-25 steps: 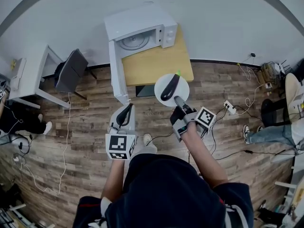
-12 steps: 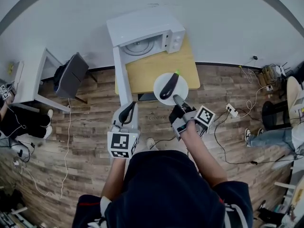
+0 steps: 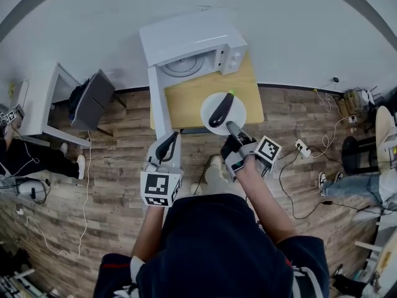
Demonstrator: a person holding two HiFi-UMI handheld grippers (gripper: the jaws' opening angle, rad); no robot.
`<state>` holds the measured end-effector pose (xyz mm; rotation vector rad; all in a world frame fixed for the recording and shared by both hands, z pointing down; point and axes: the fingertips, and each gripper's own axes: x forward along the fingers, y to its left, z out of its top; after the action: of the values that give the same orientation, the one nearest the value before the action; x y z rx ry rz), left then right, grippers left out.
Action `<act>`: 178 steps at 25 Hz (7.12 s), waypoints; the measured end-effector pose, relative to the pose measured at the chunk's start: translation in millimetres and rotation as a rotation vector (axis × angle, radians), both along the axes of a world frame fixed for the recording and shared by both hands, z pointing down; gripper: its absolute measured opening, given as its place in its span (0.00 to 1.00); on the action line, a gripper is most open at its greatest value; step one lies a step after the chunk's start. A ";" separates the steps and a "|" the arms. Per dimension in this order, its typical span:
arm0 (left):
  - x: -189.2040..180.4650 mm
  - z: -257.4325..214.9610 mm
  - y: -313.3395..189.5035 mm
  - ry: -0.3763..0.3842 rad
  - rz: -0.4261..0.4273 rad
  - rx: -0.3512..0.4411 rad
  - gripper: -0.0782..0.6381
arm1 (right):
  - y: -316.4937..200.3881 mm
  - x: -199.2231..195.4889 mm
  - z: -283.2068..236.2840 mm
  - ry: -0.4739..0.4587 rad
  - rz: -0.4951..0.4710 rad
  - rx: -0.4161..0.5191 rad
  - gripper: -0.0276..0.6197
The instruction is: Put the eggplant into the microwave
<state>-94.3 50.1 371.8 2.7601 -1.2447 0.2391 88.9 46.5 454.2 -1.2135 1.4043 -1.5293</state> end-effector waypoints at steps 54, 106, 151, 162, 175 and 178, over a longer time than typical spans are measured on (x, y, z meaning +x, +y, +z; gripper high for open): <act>77.3 42.2 -170.4 -0.096 -0.327 -0.127 0.13 | -216.6 20.8 84.2 0.044 -0.493 -0.135 0.09; 81.5 133.9 -217.0 -0.145 -0.180 -0.329 0.13 | -316.3 -15.5 201.2 0.001 -0.440 -0.211 0.09; 74.8 139.2 -224.2 -0.138 -0.176 -0.334 0.13 | -347.7 -28.3 211.3 -0.042 -0.347 -0.215 0.27; 77.9 138.7 -224.9 -0.138 -0.163 -0.326 0.13 | -326.8 -17.0 208.4 -0.021 -0.377 -0.215 0.27; 79.3 131.1 -225.1 -0.143 -0.140 -0.301 0.13 | -294.0 -2.9 201.1 0.173 -0.471 -0.188 0.09; 79.3 130.5 -225.8 -0.146 -0.141 -0.294 0.13 | -293.1 -9.6 195.9 0.305 -0.554 -0.139 0.07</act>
<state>-15.1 -175.7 502.3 2.4315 -1.3109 0.5702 79.3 -246.6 650.1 -1.2409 1.9846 -1.8916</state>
